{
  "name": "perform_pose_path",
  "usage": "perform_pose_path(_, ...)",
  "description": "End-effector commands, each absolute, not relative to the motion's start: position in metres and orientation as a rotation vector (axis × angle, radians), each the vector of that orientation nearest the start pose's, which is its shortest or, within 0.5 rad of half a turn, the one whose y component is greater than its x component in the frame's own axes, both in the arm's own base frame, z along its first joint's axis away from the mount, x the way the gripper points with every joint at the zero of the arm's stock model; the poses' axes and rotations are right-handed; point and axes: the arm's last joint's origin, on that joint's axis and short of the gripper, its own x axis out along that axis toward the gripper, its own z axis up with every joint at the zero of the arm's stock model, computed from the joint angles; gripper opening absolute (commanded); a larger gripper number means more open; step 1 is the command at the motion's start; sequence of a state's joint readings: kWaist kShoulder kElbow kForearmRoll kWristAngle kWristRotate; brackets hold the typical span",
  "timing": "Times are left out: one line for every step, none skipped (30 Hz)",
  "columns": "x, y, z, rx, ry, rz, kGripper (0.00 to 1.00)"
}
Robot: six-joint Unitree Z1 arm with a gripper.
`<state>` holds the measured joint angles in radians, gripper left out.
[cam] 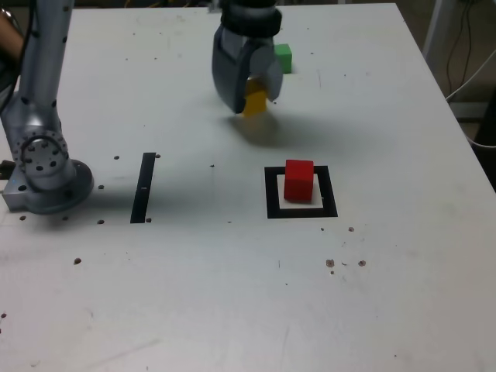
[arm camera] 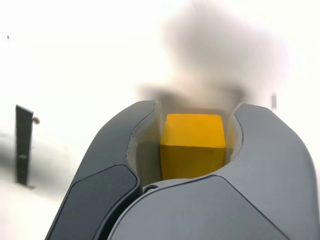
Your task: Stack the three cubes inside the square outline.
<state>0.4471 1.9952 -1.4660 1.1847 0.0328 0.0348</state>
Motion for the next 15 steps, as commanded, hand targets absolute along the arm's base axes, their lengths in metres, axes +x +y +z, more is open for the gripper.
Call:
perform_pose_path(0.32,0.133,0.249,-0.267,1.695,0.212,0.07)
perform_pose_path(0.323,0.124,0.251,-0.24,1.697,0.168,0.07)
perform_pose_path(0.327,0.115,0.252,-0.213,1.7,0.128,0.06)
perform_pose_path(0.33,0.105,0.254,-0.187,1.704,0.095,0.06)
perform_pose_path(0.332,0.093,0.256,-0.16,1.708,0.069,0.06)
perform_pose_path(0.334,0.082,0.257,-0.134,1.713,0.048,0.06)
perform_pose_path(0.336,0.07,0.258,-0.109,1.715,0.029,0.06)
perform_pose_path(0.338,0.059,0.259,-0.085,1.715,0.014,0.06)
perform_pose_path(0.339,0.048,0.261,-0.063,1.713,0.002,0.06)
perform_pose_path(0.339,0.038,0.263,-0.043,1.711,-0.005,0.06)
perform_pose_path(0.338,0.029,0.265,-0.026,1.71,-0.009,0.06)
perform_pose_path(0.337,0.022,0.267,-0.01,1.709,-0.011,0.06)
perform_pose_path(0.335,0.013,0.27,0.007,1.709,-0.01,0.06)
perform_pose_path(0.334,0.008,0.271,0.018,1.71,-0.009,0.06)
perform_pose_path(0.333,0.004,0.273,0.027,1.711,-0.008,0.06)
